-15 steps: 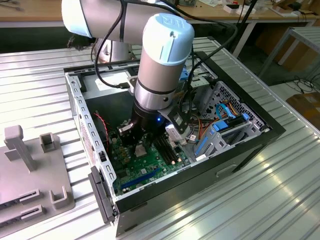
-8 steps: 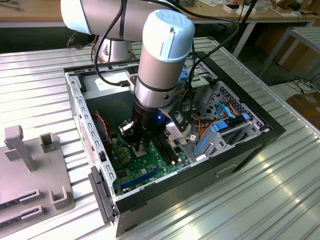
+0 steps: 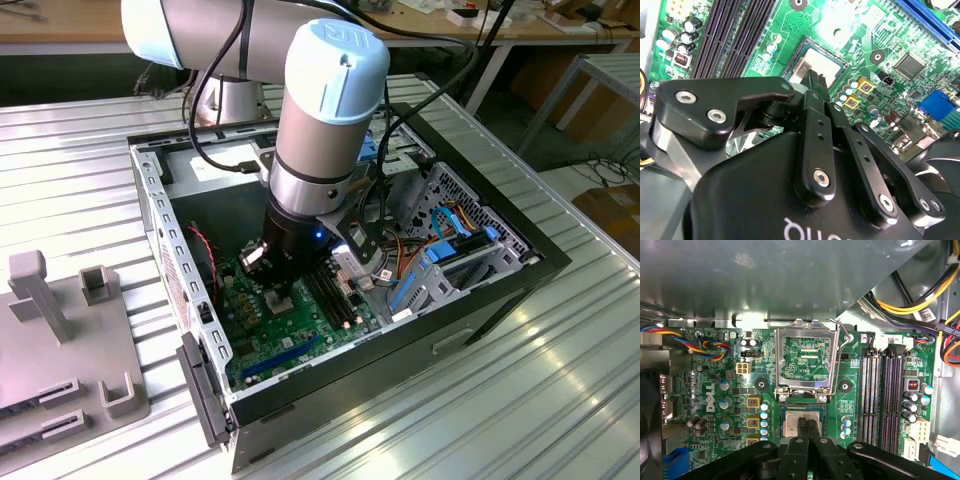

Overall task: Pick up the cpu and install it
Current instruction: 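Place the cpu into insertion slot, then close the cpu cover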

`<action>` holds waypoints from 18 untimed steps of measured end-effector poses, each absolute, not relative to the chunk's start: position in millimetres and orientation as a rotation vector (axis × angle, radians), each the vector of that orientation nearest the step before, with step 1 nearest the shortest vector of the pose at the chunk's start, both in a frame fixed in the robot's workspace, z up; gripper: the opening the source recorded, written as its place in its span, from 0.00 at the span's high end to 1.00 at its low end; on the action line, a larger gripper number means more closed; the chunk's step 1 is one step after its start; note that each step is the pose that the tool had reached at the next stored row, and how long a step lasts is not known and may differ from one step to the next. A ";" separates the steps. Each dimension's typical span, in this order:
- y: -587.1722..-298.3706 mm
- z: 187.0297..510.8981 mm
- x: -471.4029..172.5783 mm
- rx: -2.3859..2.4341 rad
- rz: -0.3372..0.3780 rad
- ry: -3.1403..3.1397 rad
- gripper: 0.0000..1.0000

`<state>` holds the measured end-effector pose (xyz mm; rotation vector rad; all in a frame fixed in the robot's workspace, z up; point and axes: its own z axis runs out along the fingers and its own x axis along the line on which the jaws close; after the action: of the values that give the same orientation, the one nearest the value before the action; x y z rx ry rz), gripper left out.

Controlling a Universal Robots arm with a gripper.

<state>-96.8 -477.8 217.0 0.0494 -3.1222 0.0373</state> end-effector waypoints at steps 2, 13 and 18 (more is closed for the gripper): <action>-477.8 217.0 -96.9 0.049 0.037 -3.122 0.89; -477.8 217.0 -97.2 0.049 0.037 -3.122 0.89; -477.8 217.0 -95.8 0.049 0.038 -3.122 0.89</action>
<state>-95.8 -477.8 217.0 0.0491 -3.1223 0.0376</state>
